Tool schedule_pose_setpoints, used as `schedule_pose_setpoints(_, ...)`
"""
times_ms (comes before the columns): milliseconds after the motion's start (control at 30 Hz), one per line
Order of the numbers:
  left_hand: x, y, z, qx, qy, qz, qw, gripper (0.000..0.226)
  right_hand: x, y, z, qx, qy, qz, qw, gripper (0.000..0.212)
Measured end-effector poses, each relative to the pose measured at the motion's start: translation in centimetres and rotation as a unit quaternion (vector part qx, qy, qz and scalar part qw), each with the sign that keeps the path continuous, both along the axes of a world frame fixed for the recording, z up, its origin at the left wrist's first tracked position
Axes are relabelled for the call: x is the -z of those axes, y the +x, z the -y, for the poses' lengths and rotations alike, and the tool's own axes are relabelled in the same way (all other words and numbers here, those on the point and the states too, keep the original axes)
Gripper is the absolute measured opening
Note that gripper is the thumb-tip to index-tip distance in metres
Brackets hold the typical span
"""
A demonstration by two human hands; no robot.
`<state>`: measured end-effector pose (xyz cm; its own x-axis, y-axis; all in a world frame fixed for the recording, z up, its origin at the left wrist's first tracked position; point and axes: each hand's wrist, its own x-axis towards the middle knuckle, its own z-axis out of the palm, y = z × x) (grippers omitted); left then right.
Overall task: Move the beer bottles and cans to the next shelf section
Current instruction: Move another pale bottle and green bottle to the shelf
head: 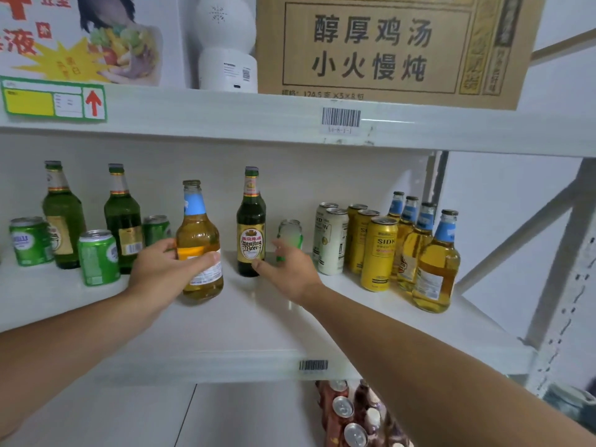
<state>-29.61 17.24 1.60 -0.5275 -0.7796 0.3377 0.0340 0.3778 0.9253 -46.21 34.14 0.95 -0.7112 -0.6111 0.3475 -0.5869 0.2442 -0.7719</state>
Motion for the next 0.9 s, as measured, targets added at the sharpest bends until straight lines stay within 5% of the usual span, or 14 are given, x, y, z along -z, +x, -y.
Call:
schedule_pose_setpoints(500, 1.1, 0.8, -10.1, 0.03, -0.028, 0.029, 0.999, 0.044, 1.8, -0.4, -11.0, 0.012, -0.017, 0.002, 1.0, 0.073)
schedule_pose_setpoints(733, 0.9, 2.0, -14.4, 0.096, -0.02, 0.008, 0.995, 0.041, 1.9, 1.1, -16.4, 0.08, 0.001, -0.01, 0.997, 0.063)
schedule_pose_setpoints(900, 1.3, 1.5, -17.7, 0.157, -0.033, 0.028, 0.987, 0.058, 2.7, 1.9, -21.8, 0.145, 0.043, -0.007, 0.989, 0.059)
